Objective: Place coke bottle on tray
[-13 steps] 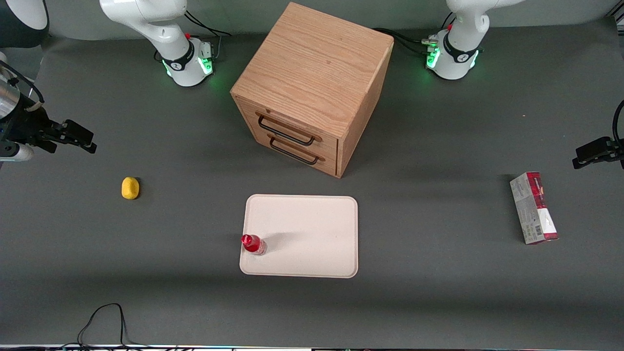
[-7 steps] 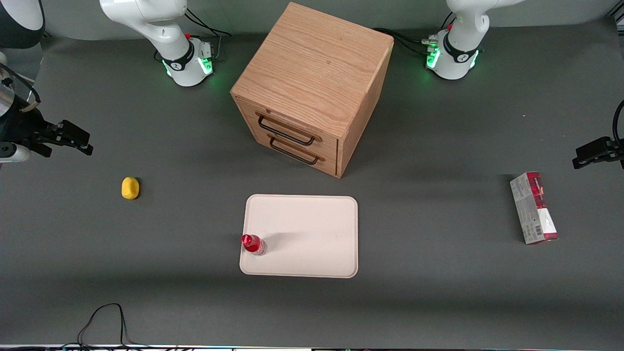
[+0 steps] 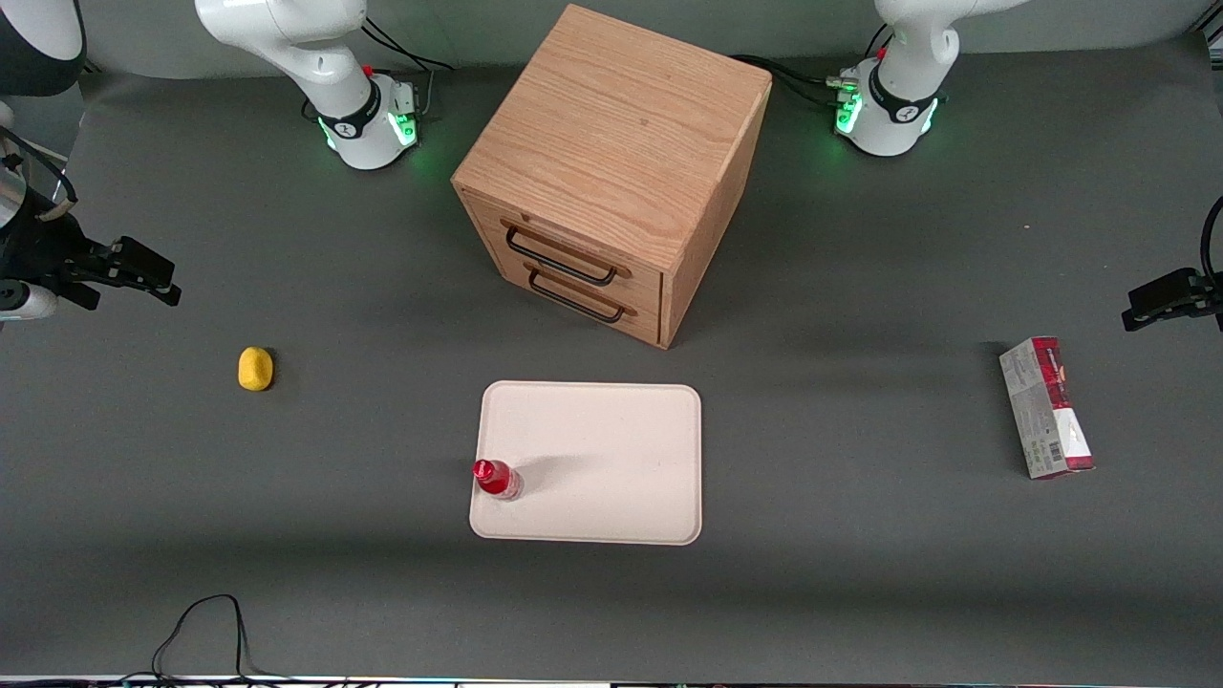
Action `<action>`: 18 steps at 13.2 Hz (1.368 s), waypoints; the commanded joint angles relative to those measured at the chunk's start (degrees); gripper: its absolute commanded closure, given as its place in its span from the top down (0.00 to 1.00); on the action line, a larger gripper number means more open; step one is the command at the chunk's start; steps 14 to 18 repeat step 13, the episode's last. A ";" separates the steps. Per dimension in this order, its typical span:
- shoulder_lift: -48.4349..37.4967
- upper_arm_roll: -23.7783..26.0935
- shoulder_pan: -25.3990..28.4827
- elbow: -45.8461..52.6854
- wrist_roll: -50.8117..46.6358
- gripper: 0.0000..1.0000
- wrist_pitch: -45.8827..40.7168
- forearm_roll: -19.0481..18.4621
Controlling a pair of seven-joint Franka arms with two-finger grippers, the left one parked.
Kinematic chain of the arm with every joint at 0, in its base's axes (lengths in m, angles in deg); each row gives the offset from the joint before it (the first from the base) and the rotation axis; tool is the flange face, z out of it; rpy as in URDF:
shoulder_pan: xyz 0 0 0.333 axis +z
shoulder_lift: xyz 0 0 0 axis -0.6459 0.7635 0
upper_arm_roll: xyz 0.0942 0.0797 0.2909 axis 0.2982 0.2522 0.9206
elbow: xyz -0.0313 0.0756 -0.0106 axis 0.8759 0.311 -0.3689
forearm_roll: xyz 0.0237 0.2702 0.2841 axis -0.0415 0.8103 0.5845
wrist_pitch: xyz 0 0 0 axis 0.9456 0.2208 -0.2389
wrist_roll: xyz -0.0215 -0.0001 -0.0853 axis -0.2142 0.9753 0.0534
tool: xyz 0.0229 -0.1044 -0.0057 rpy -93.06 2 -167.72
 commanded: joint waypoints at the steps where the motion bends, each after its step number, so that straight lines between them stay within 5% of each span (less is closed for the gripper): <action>1: 0.83 -0.77 0.89 1.70 0.42 1.00 -0.45 -0.04; 18: 1.89 -0.85 0.72 3.37 0.51 1.00 -3.78 0.05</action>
